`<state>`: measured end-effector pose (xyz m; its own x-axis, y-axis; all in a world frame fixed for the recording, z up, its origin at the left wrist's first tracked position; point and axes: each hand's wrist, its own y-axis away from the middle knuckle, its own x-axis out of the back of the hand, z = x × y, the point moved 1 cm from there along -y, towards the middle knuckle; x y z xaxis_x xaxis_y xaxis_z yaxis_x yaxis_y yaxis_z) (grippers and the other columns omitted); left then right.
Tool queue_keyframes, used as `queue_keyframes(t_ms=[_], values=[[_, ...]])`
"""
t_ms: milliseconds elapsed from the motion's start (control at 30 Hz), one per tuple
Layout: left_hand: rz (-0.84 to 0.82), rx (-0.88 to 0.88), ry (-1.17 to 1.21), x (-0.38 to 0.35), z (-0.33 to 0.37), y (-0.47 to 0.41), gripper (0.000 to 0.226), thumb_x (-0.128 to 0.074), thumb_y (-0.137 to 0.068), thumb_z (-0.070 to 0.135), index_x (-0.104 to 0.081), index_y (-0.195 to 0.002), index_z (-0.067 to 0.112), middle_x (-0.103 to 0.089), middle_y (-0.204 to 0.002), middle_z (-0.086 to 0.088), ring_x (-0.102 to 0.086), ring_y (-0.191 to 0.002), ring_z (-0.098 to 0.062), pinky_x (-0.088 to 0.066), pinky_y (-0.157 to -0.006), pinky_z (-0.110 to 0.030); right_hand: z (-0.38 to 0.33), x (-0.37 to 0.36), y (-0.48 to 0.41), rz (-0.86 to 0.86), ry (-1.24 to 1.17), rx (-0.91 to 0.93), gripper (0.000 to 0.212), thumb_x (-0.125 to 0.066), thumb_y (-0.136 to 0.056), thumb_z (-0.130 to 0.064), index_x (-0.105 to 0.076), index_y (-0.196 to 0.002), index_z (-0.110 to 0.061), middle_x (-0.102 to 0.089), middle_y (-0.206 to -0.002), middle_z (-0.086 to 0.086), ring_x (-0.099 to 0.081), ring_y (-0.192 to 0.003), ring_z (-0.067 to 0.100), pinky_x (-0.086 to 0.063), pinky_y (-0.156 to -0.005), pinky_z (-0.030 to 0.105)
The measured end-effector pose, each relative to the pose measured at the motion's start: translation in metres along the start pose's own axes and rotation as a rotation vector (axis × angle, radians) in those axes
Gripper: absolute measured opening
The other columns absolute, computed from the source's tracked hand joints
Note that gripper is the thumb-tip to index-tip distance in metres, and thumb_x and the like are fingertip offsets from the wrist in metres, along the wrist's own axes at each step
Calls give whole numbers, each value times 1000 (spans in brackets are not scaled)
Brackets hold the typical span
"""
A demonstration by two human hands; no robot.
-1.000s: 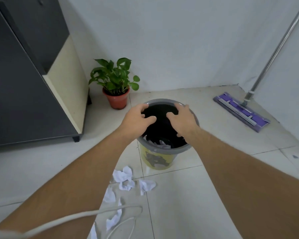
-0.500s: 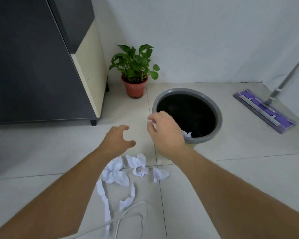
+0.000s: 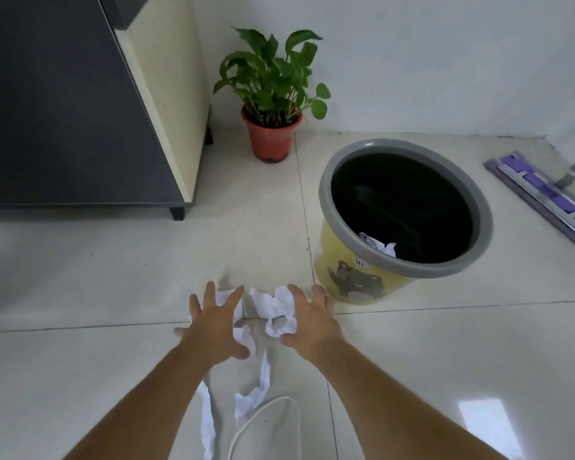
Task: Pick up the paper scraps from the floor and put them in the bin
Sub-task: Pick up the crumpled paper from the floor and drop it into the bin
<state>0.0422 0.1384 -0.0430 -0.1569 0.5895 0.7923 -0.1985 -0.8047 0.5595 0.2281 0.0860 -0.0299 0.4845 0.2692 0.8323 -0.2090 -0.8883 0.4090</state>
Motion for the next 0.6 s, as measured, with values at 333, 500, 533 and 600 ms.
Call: queue_keyframes(t_ms=[333,500,533,600], values=[[118,-132,-96,-37,-16,-13,78,-75,-65,47,-39,-134,44,-35,-130,-3,-35,-104,-28,-53,-83,-38,-14,-52,-24,-57,127,-8,69,-72,-80,-17,-32,-135,-35,-29,-133,10,-41,-121,30,-51,-88,41],[135,-150,-28,-38,-18,-15,43,-60,-73,33,-50,-115,30,-44,-110,-1,-41,-92,-26,-50,-83,-37,-11,-49,-25,-26,45,-38,39,-61,-88,-7,-47,-121,-22,-38,-125,9,-56,-109,26,-48,-78,35],[150,-135,19,-35,-19,-14,38,-59,-74,30,-51,-110,29,-43,-105,0,-43,-91,-27,-50,-82,-38,-10,-45,-26,-9,-8,-42,35,-58,-91,-8,-49,-122,-19,-40,-126,10,-57,-109,26,-49,-83,34],[185,-116,114,-27,-20,-13,31,-60,-75,27,-50,-104,27,-43,-101,-1,-45,-88,-28,-49,-81,-38,-9,-33,-26,23,-106,-36,32,-55,-93,-11,-49,-125,-15,-42,-127,12,-57,-109,27,-49,-93,33]])
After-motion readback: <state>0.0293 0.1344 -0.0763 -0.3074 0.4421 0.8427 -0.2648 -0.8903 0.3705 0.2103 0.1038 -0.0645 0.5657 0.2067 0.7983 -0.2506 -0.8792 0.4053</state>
